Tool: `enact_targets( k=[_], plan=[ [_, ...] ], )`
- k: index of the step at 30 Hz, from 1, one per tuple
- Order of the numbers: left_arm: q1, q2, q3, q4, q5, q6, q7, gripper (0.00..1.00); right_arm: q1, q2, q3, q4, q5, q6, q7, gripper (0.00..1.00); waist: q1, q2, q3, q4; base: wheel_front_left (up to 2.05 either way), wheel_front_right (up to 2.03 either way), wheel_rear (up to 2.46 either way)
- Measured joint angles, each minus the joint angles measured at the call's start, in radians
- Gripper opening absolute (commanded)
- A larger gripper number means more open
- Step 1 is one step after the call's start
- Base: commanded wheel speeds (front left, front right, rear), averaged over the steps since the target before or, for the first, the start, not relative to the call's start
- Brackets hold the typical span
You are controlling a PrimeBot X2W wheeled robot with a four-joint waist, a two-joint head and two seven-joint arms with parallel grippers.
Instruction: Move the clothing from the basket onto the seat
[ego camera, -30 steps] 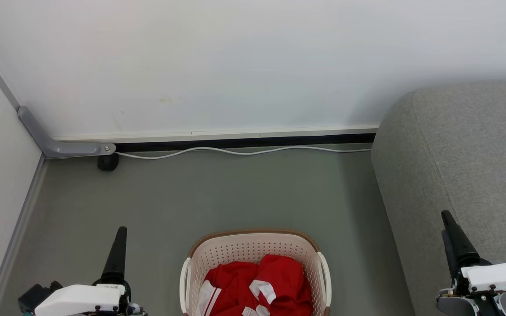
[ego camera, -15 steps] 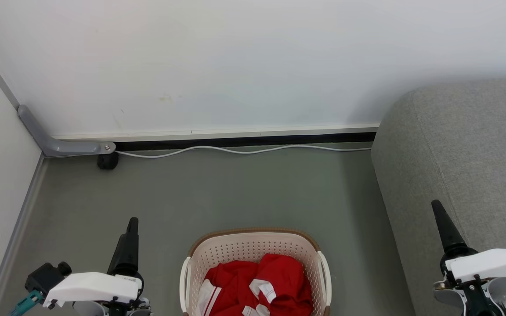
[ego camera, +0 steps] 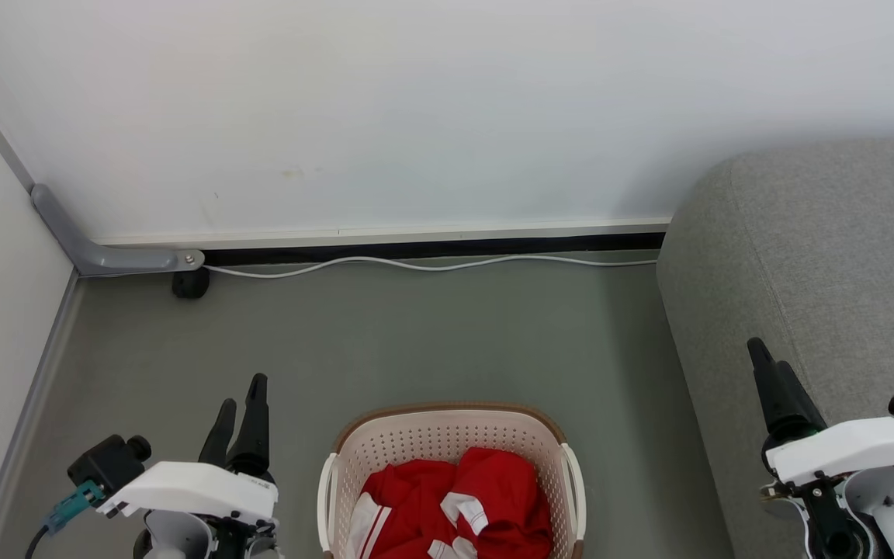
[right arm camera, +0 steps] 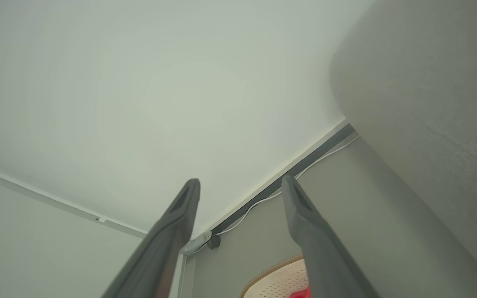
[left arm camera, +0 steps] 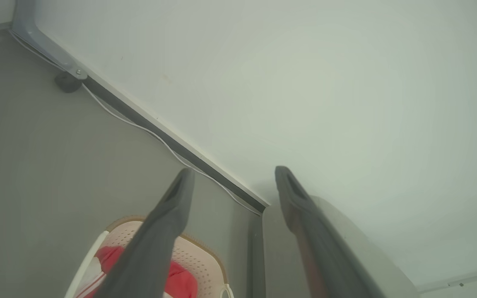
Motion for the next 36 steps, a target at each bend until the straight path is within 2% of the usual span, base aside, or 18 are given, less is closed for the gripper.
enact_targets(
  k=[22, 28, 36],
  plan=[
    [-0.061, 0.004, -0.050, 0.066, 0.258, 0.036, -0.062, 1.00, -0.082, -0.049, 0.088, 0.045, -0.208, 0.000, -0.064, 1.00, -0.0001, 0.0000, 0.000, 0.001, 0.00, 0.00, 0.00],
    [-0.078, 0.005, -0.065, 0.079, 0.334, 0.053, -0.074, 1.00, -0.099, -0.066, 0.113, 0.061, -0.274, 0.000, -0.079, 1.00, 0.0000, 0.0000, -0.002, 0.003, 0.00, 0.00, 0.00],
    [-0.080, 0.007, -0.072, 0.086, 0.429, 0.097, -0.100, 1.00, -0.118, -0.077, 0.125, 0.074, -0.359, 0.000, -0.104, 1.00, -0.0001, 0.0000, -0.001, 0.004, 0.00, 0.00, 0.00]
  ],
)
